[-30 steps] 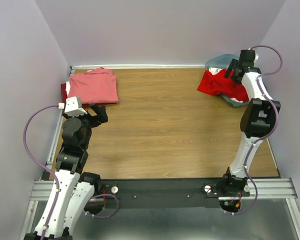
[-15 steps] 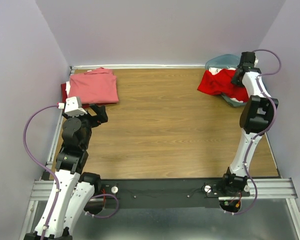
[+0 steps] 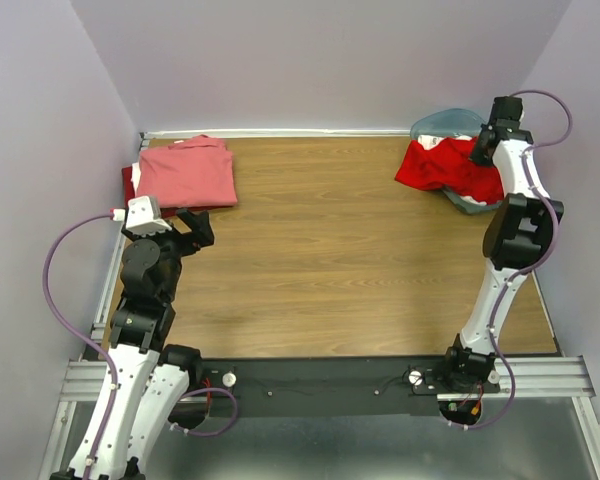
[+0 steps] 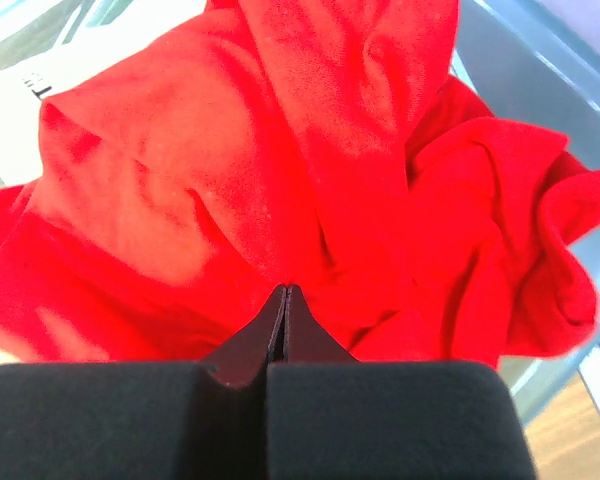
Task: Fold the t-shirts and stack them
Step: Grab the tshirt from the pile
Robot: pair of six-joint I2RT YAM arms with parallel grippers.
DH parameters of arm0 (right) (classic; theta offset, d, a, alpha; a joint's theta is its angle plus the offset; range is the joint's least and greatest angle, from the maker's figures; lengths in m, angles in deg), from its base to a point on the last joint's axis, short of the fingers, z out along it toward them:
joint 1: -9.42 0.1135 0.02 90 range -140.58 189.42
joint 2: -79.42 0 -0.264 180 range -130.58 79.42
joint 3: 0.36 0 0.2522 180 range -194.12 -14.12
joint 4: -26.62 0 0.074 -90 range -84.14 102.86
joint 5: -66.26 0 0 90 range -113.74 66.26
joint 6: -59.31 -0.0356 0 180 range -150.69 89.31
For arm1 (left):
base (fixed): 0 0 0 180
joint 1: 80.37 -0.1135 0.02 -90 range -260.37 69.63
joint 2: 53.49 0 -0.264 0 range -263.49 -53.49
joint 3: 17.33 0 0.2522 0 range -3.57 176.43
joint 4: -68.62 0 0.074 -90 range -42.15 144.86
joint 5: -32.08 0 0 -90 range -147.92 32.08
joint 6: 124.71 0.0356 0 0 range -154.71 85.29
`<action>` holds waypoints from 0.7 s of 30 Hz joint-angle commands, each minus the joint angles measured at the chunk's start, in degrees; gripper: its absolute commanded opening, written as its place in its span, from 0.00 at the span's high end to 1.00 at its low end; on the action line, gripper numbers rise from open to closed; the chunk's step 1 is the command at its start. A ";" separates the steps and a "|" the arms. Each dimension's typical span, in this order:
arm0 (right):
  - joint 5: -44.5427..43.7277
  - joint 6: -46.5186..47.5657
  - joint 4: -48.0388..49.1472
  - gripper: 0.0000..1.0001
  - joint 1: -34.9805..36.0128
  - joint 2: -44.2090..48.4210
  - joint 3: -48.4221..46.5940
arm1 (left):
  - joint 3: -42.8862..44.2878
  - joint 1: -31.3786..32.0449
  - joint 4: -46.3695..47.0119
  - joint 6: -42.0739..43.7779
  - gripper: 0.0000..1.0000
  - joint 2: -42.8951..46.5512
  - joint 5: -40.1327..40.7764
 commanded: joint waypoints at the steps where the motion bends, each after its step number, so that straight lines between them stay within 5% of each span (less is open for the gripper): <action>1: 2.24 1.31 -1.89 0.99 -0.73 4.75 -1.37 | -0.78 -0.33 1.09 -0.20 0.02 0.80 1.61; 16: 20.86 -3.43 -1.89 0.99 -0.73 18.54 -14.27 | -0.87 -0.33 1.18 -0.20 0.02 1.41 1.35; 21: 22.11 -4.49 -1.89 1.00 4.53 23.03 -19.64 | -1.04 -0.33 1.44 -0.28 0.02 1.59 1.17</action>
